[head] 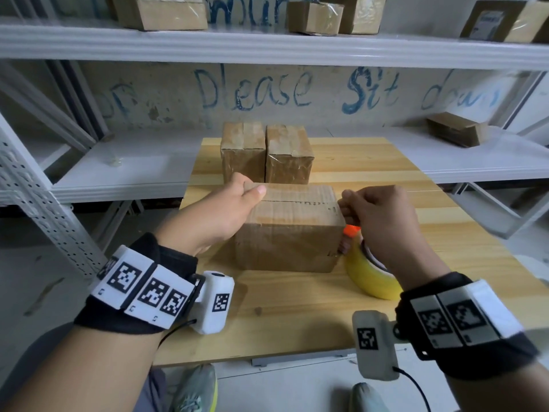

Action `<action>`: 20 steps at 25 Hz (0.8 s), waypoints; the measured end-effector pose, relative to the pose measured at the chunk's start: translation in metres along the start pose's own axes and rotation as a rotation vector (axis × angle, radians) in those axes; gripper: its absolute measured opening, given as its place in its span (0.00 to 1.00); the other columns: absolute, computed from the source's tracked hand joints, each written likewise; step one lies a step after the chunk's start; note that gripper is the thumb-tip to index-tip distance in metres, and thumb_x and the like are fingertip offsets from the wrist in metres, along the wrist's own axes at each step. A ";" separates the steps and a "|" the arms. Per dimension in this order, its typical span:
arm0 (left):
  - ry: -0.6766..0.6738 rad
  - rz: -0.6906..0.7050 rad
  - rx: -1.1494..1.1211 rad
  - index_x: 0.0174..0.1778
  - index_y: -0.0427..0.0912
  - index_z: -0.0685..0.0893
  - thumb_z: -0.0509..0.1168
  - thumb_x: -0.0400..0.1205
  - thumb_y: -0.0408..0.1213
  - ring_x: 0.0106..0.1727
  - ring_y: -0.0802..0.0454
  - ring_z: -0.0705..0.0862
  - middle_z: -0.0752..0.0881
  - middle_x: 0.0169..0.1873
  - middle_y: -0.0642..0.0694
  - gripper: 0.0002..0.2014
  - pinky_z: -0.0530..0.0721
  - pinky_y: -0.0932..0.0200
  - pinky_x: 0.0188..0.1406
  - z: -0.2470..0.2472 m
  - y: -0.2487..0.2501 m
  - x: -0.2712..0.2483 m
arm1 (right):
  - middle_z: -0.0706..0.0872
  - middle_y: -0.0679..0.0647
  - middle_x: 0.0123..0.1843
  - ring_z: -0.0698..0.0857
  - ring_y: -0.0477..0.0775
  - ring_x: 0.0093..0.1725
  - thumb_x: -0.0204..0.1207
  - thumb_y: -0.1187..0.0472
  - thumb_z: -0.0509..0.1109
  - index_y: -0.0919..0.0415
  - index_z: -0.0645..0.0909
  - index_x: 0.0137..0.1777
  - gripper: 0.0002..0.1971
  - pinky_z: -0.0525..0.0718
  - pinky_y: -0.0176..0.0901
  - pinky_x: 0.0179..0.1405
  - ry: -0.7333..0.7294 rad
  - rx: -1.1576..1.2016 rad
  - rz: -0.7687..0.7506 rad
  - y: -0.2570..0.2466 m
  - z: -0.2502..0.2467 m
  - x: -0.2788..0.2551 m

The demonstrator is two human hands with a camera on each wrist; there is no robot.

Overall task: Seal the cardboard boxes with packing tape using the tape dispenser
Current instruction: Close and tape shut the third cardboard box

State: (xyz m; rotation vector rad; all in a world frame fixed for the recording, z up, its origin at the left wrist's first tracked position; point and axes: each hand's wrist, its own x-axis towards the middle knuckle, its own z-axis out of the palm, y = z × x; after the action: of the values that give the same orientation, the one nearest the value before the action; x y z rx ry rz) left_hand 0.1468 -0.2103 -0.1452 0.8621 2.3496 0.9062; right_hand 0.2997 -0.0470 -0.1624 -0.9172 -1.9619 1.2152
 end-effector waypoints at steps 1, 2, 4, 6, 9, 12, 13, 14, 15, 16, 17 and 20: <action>0.014 0.027 0.013 0.76 0.57 0.67 0.48 0.90 0.59 0.64 0.49 0.78 0.76 0.62 0.50 0.20 0.77 0.49 0.61 0.001 0.000 -0.001 | 0.88 0.47 0.27 0.87 0.41 0.28 0.83 0.63 0.68 0.66 0.86 0.35 0.15 0.82 0.35 0.29 -0.008 0.014 -0.010 0.001 -0.004 0.001; 0.029 0.062 0.015 0.76 0.62 0.67 0.49 0.90 0.57 0.61 0.50 0.80 0.77 0.62 0.52 0.18 0.79 0.49 0.58 0.001 -0.001 -0.002 | 0.90 0.48 0.33 0.90 0.47 0.36 0.83 0.63 0.67 0.65 0.88 0.39 0.12 0.86 0.42 0.35 0.004 -0.025 -0.032 0.002 -0.009 0.003; 0.043 0.150 -0.021 0.71 0.69 0.73 0.51 0.91 0.53 0.51 0.54 0.83 0.82 0.56 0.58 0.13 0.81 0.52 0.52 0.001 0.000 -0.003 | 0.91 0.50 0.49 0.89 0.56 0.49 0.79 0.65 0.67 0.59 0.89 0.52 0.09 0.84 0.47 0.44 0.004 -0.271 -0.102 0.002 -0.023 0.008; 0.062 0.190 -0.051 0.64 0.69 0.80 0.54 0.91 0.49 0.44 0.56 0.82 0.82 0.46 0.60 0.12 0.78 0.55 0.45 0.000 0.002 -0.003 | 0.82 0.50 0.62 0.84 0.57 0.55 0.74 0.66 0.67 0.52 0.81 0.69 0.23 0.76 0.43 0.46 -0.107 -0.574 -0.143 0.002 -0.038 0.009; 0.055 0.175 -0.001 0.63 0.70 0.80 0.54 0.90 0.53 0.55 0.57 0.82 0.81 0.51 0.63 0.12 0.80 0.52 0.52 -0.004 0.003 -0.007 | 0.78 0.58 0.66 0.83 0.54 0.48 0.71 0.63 0.71 0.55 0.70 0.78 0.32 0.79 0.41 0.36 -0.272 -0.825 -0.013 0.010 -0.054 0.010; -0.042 0.127 0.146 0.62 0.67 0.74 0.43 0.86 0.67 0.60 0.50 0.83 0.84 0.59 0.53 0.20 0.78 0.47 0.60 -0.007 0.004 -0.014 | 0.87 0.63 0.45 0.86 0.59 0.37 0.70 0.61 0.73 0.71 0.83 0.52 0.15 0.81 0.46 0.28 -0.271 -0.937 0.084 0.030 -0.057 0.016; -0.078 0.108 0.168 0.60 0.67 0.73 0.42 0.83 0.72 0.58 0.49 0.83 0.84 0.57 0.52 0.22 0.78 0.47 0.59 -0.010 0.006 -0.018 | 0.87 0.62 0.37 0.87 0.60 0.34 0.69 0.62 0.74 0.71 0.84 0.43 0.10 0.82 0.46 0.27 -0.243 -0.942 0.086 0.034 -0.058 0.018; -0.120 0.093 0.173 0.60 0.69 0.72 0.45 0.80 0.75 0.57 0.51 0.83 0.83 0.56 0.53 0.22 0.78 0.49 0.57 -0.011 0.007 -0.021 | 0.86 0.61 0.33 0.86 0.61 0.32 0.69 0.63 0.74 0.69 0.84 0.38 0.08 0.83 0.47 0.26 -0.212 -0.936 0.081 0.036 -0.059 0.019; -0.175 0.103 0.171 0.64 0.73 0.70 0.53 0.77 0.77 0.58 0.55 0.82 0.82 0.58 0.58 0.24 0.78 0.51 0.59 -0.013 0.008 -0.024 | 0.85 0.60 0.31 0.86 0.61 0.31 0.70 0.62 0.75 0.67 0.82 0.35 0.08 0.84 0.48 0.26 -0.183 -0.930 0.068 0.037 -0.060 0.019; -0.215 0.132 0.186 0.70 0.77 0.66 0.62 0.73 0.77 0.60 0.60 0.81 0.80 0.63 0.62 0.30 0.78 0.52 0.62 -0.014 0.008 -0.026 | 0.84 0.60 0.31 0.84 0.61 0.30 0.71 0.61 0.75 0.66 0.81 0.35 0.09 0.82 0.47 0.24 -0.156 -0.936 0.053 0.037 -0.061 0.018; -0.225 0.180 0.224 0.74 0.80 0.61 0.70 0.70 0.73 0.62 0.62 0.81 0.78 0.67 0.64 0.37 0.78 0.53 0.66 -0.013 0.008 -0.028 | 0.83 0.59 0.32 0.83 0.61 0.31 0.72 0.59 0.75 0.65 0.80 0.36 0.11 0.79 0.45 0.25 -0.122 -0.956 0.029 0.038 -0.062 0.017; -0.176 0.236 0.302 0.73 0.91 0.51 0.75 0.70 0.66 0.65 0.56 0.81 0.76 0.69 0.62 0.44 0.77 0.46 0.72 -0.011 0.007 -0.026 | 0.81 0.59 0.35 0.80 0.61 0.32 0.76 0.55 0.74 0.64 0.76 0.39 0.14 0.68 0.43 0.24 -0.025 -0.986 -0.047 0.037 -0.062 0.013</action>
State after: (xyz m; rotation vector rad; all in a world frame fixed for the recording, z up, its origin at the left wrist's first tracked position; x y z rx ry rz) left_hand 0.1602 -0.2289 -0.1277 1.3058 2.2948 0.5393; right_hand 0.3508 0.0045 -0.1725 -1.2806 -2.5971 0.1488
